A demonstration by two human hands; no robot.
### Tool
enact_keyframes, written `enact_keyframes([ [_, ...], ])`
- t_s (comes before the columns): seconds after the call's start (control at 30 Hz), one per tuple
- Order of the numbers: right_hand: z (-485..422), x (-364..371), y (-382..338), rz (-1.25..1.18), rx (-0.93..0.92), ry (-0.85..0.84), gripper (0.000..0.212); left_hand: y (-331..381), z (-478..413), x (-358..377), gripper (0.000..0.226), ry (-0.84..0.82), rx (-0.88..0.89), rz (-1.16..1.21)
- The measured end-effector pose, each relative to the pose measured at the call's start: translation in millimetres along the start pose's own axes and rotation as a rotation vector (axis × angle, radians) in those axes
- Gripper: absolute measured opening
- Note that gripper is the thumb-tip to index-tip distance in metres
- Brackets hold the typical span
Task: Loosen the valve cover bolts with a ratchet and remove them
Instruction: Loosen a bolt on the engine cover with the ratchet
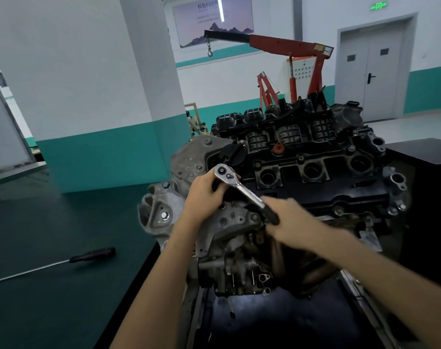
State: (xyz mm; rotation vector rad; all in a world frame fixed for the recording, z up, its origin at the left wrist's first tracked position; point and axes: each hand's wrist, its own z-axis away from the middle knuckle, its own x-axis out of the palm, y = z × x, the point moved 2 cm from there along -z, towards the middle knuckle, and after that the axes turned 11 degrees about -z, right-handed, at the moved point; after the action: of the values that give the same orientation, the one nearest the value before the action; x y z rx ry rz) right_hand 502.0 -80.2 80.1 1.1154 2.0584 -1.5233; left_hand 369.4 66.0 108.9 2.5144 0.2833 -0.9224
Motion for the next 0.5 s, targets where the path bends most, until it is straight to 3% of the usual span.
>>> enact_keyframes([
  [0.1, -21, -53, 2, 0.459, -0.074, -0.021, 0.033, -2, -2, 1, 0.014, 0.003, -0.026, -0.029],
  [0.2, -26, -62, -4, 0.572, -0.135, 0.045, 0.031, 0, 0, 5, 0.015, 0.052, -0.080, -0.064],
  [0.3, -5, -24, -2, 0.345, -0.037, 0.113, 0.022, -1, -1, 6, 0.012, 0.118, -0.141, -0.110],
  [0.43, 18, 53, -14, -0.208, 0.086, 0.147, 0.021, -4, -1, 8, 0.012, 0.102, -0.130, -0.133],
  [0.5, 16, 82, -25, -0.310, 0.112, 0.213, 0.022, -5, -1, 8, 0.012, 0.095, -0.126, -0.113],
])
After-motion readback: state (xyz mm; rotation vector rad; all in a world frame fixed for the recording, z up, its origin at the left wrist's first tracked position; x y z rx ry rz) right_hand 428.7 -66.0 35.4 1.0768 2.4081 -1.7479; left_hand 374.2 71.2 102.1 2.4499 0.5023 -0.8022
